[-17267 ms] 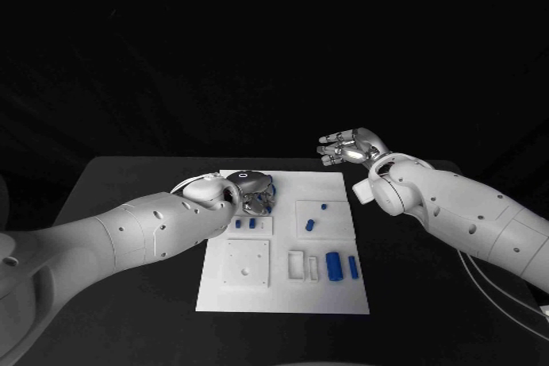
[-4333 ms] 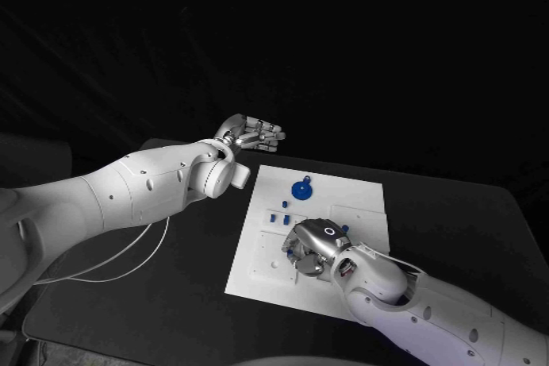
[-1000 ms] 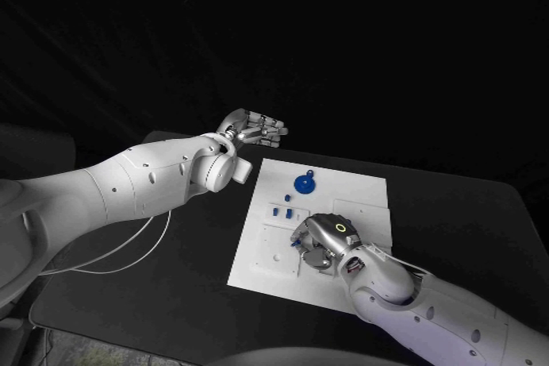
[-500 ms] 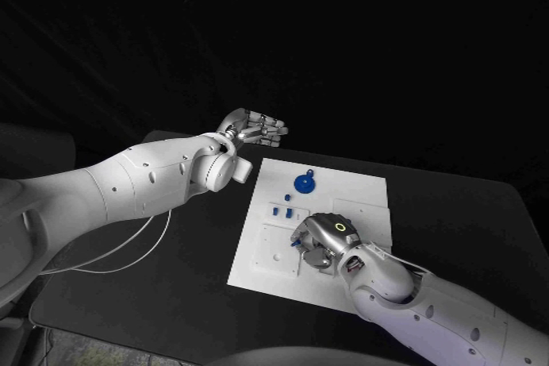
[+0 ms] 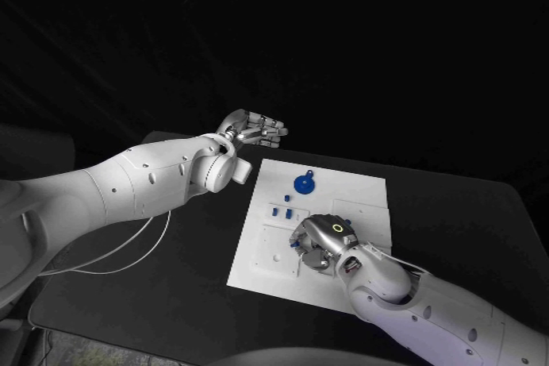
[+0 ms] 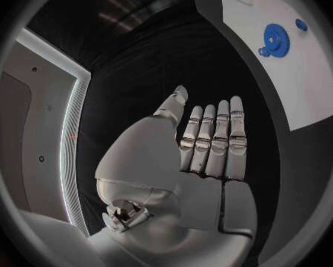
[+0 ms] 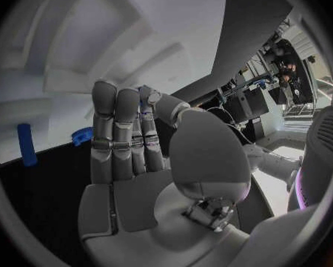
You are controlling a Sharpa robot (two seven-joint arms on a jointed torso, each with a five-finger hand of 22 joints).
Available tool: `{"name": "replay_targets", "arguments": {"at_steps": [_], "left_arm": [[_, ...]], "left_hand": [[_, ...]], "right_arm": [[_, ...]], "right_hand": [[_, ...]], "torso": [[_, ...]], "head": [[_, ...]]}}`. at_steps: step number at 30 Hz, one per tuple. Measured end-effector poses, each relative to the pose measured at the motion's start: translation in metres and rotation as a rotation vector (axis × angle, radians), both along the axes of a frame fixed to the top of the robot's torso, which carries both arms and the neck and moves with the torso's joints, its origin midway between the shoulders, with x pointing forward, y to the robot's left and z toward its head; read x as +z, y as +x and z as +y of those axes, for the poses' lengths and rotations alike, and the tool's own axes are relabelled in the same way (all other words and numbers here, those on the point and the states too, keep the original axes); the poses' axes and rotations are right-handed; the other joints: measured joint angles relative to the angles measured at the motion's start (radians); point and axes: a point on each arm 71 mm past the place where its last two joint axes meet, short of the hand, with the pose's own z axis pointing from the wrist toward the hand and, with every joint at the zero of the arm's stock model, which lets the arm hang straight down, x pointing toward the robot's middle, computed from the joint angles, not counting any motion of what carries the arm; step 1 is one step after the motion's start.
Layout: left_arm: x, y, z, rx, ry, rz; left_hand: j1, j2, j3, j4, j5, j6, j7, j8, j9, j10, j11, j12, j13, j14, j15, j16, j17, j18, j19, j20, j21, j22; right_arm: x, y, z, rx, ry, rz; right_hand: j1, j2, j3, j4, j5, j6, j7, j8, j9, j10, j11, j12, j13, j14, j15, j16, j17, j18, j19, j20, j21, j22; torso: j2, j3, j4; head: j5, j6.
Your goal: Assemble the parts on the task board
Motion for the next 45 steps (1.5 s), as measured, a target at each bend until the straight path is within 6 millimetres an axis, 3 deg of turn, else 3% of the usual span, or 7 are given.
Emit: {"name": "replay_targets", "arguments": {"at_steps": [35, 38, 42, 45], "left_arm": [[-0.001, 0.0, -0.003, -0.009, 0.0, 0.009], [-0.001, 0.0, -0.003, -0.01, 0.0, 0.01], [-0.001, 0.0, -0.003, -0.01, 0.0, 0.012], [-0.001, 0.0, -0.003, -0.011, 0.001, 0.013]], "left_hand": [[0.0, 0.0, -0.003, 0.003, 0.0, -0.003, 0.003, 0.0, 0.0, 0.0, 0.0, 0.0, 0.0, -0.003, 0.003, 0.0, 0.0, 0.0, 0.0, 0.0, 0.0, -0.001], [0.0, 0.0, -0.003, 0.003, 0.0, -0.003, 0.003, 0.0, 0.0, 0.0, 0.0, 0.0, 0.0, -0.003, 0.003, 0.0, 0.0, 0.0, 0.0, 0.0, 0.0, -0.001], [0.0, 0.0, -0.003, 0.003, 0.0, -0.003, 0.003, 0.0, 0.0, -0.004, 0.004, 0.0, 0.0, -0.003, 0.003, 0.0, 0.0, 0.0, 0.0, 0.0, 0.0, -0.001], [0.0, 0.0, -0.003, 0.003, 0.0, -0.003, 0.003, 0.0, 0.0, -0.004, 0.004, 0.0, 0.0, -0.003, 0.003, 0.0, 0.0, 0.0, 0.0, 0.0, 0.0, -0.001]], "right_arm": [[0.005, 0.002, 0.015, 0.011, -0.058, 0.005], [0.005, 0.002, 0.015, 0.011, -0.062, 0.008], [0.005, 0.003, 0.015, 0.012, -0.064, 0.01], [0.005, 0.003, 0.014, 0.012, -0.064, 0.013]], "right_hand": [[0.0, 0.0, -0.001, -0.001, -0.002, 0.0, 0.0, 0.001, 0.001, 0.0, 0.0, 0.002, -0.001, -0.001, -0.001, -0.001, 0.0, 0.0, 0.0, 0.0, -0.017, 0.014], [0.0, 0.0, -0.007, 0.004, 0.015, -0.001, 0.0, 0.001, 0.001, 0.0, -0.001, 0.002, -0.001, -0.001, -0.001, -0.001, -0.002, 0.0, 0.0, 0.0, -0.022, 0.015], [-0.008, -0.008, -0.037, 0.005, 0.088, -0.025, 0.013, 0.002, -0.008, -0.01, -0.01, 0.002, -0.001, -0.001, -0.001, -0.001, -0.005, 0.001, 0.002, 0.002, -0.029, 0.016], [-0.012, -0.022, -0.061, 0.003, 0.11, -0.061, 0.022, 0.004, -0.024, -0.044, -0.008, 0.005, 0.002, -0.005, 0.001, -0.001, -0.005, 0.017, 0.002, 0.002, -0.037, 0.016]], "torso": [[0.0, -0.0012, 0.0003], [0.0, 0.0, 0.0002], [0.0, 0.0008, -0.0006], [0.0, 0.0014, -0.0012]], "head": [[0.002, -0.005], [0.003, -0.006], [0.003, -0.008], [0.003, -0.009]]}}
